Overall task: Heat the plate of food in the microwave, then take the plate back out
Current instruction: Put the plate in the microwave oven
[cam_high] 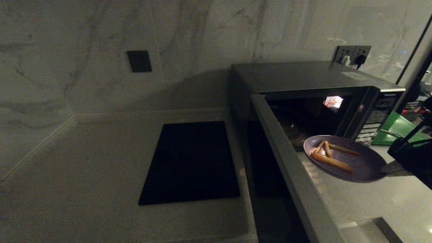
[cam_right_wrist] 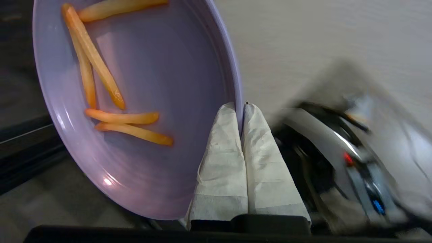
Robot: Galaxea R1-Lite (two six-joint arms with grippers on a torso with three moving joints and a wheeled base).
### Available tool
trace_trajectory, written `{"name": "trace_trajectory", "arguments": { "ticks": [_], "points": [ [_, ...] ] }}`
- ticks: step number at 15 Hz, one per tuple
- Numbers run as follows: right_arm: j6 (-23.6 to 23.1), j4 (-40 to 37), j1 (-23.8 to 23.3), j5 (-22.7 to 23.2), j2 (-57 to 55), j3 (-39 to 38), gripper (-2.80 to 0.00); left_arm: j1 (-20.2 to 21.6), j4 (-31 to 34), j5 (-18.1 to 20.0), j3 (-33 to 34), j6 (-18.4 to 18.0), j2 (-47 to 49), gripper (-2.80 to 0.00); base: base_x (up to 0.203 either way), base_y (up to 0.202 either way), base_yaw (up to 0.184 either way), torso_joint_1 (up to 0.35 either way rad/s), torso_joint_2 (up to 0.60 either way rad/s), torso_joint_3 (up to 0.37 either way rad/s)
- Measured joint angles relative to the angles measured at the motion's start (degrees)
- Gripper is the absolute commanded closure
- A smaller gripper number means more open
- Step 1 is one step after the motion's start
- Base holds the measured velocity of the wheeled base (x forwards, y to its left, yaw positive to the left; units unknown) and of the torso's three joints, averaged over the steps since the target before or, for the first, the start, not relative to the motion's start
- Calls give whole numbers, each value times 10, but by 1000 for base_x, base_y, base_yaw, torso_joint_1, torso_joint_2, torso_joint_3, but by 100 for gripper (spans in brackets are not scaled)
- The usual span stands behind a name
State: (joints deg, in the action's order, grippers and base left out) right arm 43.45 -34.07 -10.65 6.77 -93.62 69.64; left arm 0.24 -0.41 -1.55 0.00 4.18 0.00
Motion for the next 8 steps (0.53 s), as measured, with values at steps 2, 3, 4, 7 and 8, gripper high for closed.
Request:
{"name": "trace_trajectory", "arguments": {
  "ticks": [2,3,4,7,8],
  "points": [
    [28,54,45,-24,-14,3,0,0,0,0,0,0,0,0,0,0,0,0,0,0],
    [43,78,65,-39,-26,7,0,0,0,0,0,0,0,0,0,0,0,0,0,0],
    [62,102,82,-48,-39,14,0,0,0,0,0,0,0,0,0,0,0,0,0,0],
    [103,140,108,-65,-80,49,0,0,0,0,0,0,0,0,0,0,0,0,0,0],
    [113,147,110,-67,-95,65,0,0,0,0,0,0,0,0,0,0,0,0,0,0]
  ]
}}
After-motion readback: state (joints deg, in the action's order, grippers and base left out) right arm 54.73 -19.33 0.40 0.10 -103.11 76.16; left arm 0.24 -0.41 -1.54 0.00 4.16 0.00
